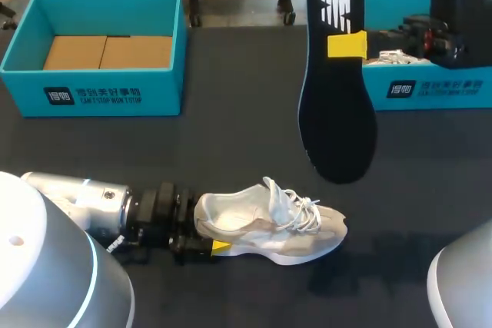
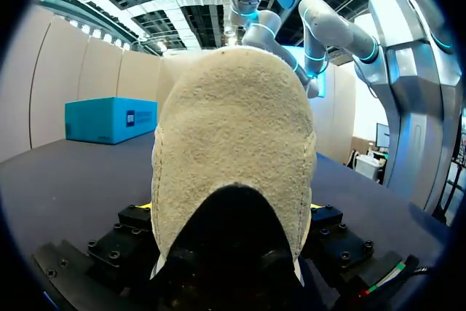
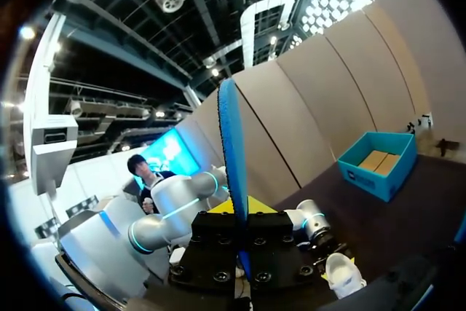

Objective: Take the shoe out of the shoebox, open the shoe tongue, remove and reinsert the insole, then place the shoe into the shoebox

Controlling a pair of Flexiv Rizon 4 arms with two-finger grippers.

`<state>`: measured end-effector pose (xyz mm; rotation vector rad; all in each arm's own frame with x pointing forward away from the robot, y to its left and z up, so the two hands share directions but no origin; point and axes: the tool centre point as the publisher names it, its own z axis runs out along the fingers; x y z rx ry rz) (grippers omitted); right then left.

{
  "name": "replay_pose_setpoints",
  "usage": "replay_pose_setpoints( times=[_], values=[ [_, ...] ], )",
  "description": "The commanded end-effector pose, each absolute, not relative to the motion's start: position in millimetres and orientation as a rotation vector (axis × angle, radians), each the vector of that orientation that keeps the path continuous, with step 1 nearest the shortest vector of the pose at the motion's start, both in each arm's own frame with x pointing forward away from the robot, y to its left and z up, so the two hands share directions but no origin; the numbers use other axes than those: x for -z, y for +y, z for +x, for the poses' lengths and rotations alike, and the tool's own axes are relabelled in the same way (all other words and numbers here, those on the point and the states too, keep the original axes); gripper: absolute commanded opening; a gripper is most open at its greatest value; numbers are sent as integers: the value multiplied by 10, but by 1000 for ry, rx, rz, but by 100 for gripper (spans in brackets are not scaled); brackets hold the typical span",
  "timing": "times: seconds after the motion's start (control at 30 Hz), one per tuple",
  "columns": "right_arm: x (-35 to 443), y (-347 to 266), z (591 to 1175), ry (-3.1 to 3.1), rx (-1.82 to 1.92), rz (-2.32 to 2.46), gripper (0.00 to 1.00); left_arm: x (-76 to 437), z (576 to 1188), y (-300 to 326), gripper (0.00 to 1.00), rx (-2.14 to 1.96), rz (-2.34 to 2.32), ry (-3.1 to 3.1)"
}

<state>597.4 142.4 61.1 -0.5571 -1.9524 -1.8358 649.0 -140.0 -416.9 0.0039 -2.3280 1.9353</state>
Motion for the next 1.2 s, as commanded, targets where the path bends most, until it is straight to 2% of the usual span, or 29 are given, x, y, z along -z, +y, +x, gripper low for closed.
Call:
replay_pose_setpoints(
  times=[0.03,0.1,0.13,0.17,0.2,0.63,1.2],
  values=[
    [-621,1472,6022,-1955,1828,-555,0,4165,6483,-1409,0,-1935,5,-2331],
    [-621,1472,6022,-1955,1828,-555,0,4165,6485,-1395,4,-1929,8,-2329],
    [-621,1472,6022,-1955,1828,-555,0,4164,6488,-1389,25,-1928,8,-2329],
    [-621,1472,6022,-1955,1828,-555,0,4163,6492,-1383,78,-1928,9,-2335],
    [-621,1472,6022,-1955,1828,-555,0,4163,6500,-1377,100,-1927,12,-2341],
    [-621,1472,6022,-1955,1828,-555,0,4143,6597,-1229,100,-1916,-7,-2372],
    [-621,1472,6022,-1955,1828,-555,0,4085,6612,-993,100,-1707,-102,-2524]
  ],
)
